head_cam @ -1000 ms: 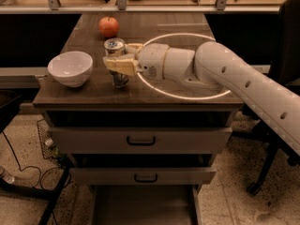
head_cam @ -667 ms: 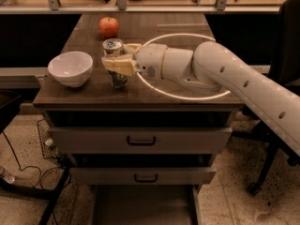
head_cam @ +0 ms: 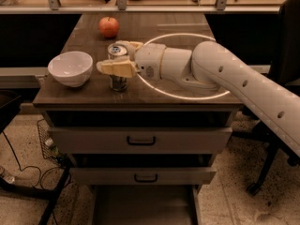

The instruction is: Move redbull can near white bowl

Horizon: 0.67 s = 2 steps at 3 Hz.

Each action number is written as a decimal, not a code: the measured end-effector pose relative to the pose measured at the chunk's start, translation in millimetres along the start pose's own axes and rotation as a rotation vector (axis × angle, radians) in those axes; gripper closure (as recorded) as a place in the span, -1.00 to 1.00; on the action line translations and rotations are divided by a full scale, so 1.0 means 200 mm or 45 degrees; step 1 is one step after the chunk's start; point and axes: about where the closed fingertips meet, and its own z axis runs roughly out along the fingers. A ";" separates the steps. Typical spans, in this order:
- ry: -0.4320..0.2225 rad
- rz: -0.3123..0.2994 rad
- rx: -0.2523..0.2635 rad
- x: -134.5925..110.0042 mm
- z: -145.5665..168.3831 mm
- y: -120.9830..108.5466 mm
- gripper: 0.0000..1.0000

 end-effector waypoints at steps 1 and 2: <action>0.000 -0.001 -0.003 0.00 0.01 0.01 -1.00; 0.000 -0.001 -0.003 0.00 0.01 0.01 -1.00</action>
Offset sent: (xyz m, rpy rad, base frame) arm -0.0006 0.0014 0.0003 0.0000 -0.0003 0.0024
